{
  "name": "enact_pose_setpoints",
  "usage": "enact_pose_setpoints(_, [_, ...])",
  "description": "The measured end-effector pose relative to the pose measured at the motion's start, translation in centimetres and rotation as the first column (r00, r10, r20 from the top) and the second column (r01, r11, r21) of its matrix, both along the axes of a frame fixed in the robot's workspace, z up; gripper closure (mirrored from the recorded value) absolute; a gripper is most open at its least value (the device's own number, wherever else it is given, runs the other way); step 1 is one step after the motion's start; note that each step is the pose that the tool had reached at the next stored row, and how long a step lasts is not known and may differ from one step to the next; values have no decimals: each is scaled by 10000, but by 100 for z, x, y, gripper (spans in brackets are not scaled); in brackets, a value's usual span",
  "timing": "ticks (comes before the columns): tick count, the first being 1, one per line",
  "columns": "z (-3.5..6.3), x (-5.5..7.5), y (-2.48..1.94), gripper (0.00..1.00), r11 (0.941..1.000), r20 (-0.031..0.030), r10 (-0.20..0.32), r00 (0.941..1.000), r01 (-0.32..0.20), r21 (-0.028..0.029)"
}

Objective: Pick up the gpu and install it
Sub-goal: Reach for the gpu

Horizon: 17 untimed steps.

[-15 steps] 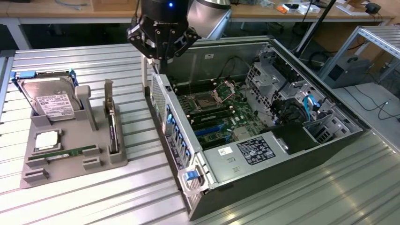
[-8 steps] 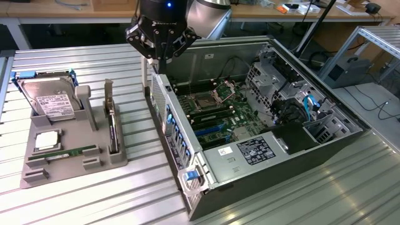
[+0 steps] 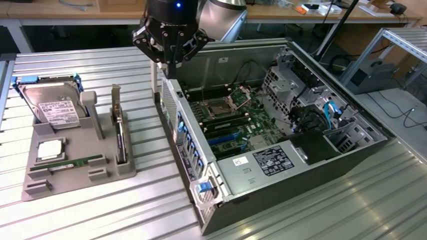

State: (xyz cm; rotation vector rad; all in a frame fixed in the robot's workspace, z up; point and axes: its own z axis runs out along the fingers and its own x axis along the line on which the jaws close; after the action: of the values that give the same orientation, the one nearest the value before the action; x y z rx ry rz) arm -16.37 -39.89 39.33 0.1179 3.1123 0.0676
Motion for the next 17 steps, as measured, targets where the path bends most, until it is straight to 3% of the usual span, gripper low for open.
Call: enact_pose_setpoints(17, [0,-65,0,89,10000,0,-1,10000,1,0])
